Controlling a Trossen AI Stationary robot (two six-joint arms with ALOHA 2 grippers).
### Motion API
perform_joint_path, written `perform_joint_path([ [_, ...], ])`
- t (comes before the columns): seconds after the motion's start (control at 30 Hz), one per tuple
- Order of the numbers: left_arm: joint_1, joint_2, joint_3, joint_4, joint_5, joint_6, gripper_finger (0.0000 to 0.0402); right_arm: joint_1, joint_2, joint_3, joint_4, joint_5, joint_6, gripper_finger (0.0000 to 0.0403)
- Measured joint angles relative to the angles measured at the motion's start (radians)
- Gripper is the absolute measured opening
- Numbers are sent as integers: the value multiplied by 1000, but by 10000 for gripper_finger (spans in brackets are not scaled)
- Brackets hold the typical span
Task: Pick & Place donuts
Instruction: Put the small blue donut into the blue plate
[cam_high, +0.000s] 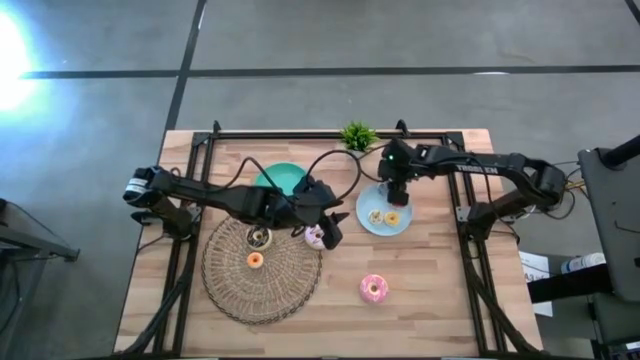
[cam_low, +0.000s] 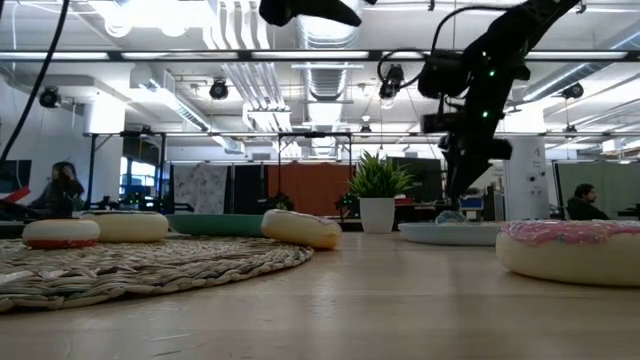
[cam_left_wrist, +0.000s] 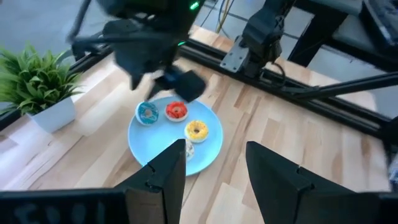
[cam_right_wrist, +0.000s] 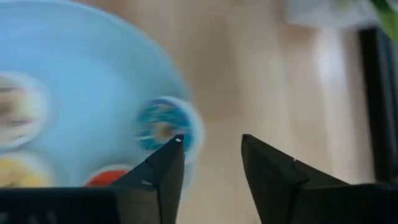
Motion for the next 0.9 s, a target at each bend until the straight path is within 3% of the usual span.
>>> perform_joint_path([
  [0.13, 0, 0, -36, 3, -24, -10, 142, 98, -54, -15, -19, -63, -69, 163],
  [0.3, 0, 0, -74, 33, -41, -32, 142, 204, -69, -67, -9, 59, -131, 150],
  [0.47, 1, 0, -79, 39, -43, -13, 142, 208, -42, -98, 46, 143, -85, 140],
  [0.9, 9, -1, -79, 39, -47, 8, 142, 209, 58, -101, 88, 97, -69, 116],
])
